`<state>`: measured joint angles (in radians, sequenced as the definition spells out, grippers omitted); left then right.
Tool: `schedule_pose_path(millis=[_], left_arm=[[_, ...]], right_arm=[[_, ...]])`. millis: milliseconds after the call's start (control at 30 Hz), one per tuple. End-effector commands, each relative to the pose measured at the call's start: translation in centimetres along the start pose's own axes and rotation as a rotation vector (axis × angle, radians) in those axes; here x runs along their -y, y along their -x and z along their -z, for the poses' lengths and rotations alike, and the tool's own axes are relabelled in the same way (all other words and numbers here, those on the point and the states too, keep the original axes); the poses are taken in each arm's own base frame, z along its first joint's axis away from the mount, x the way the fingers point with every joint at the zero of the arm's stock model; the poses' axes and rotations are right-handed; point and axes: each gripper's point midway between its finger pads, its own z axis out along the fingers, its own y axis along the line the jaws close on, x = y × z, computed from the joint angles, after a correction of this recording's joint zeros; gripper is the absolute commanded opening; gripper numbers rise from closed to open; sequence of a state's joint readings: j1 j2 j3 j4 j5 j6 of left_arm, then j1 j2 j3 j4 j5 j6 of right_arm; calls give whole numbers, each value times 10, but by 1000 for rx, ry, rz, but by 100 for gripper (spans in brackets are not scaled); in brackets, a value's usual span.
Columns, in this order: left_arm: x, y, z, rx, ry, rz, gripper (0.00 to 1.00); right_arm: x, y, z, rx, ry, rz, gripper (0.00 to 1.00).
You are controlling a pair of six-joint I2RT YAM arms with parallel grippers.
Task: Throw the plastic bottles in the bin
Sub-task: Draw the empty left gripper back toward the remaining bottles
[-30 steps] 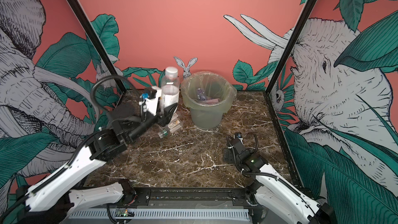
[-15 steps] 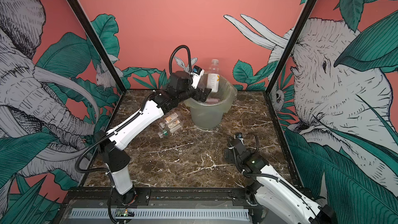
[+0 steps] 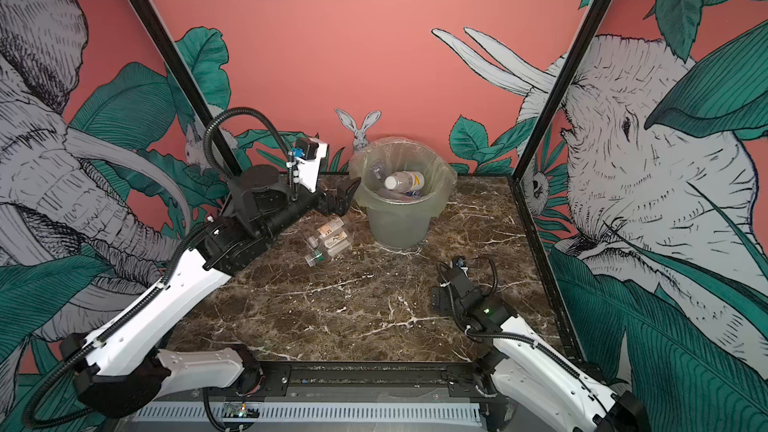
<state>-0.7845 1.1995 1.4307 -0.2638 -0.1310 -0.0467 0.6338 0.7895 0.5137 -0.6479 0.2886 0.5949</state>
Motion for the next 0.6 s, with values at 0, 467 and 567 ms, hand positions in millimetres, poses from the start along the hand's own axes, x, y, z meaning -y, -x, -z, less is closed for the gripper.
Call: schedule_pose_path(millis=[0,467,567], left_arm=[[-14,-37,9,-73,76,-7,100],[-49,-160,53,-295,250,27,99],[-57,-182,50,-378,279,17,99]], right_arm=[[-10,13,8,22,43,-1,99],[-61,40,18,19,108,75,99],[-69,40,14,2,122,90,99]])
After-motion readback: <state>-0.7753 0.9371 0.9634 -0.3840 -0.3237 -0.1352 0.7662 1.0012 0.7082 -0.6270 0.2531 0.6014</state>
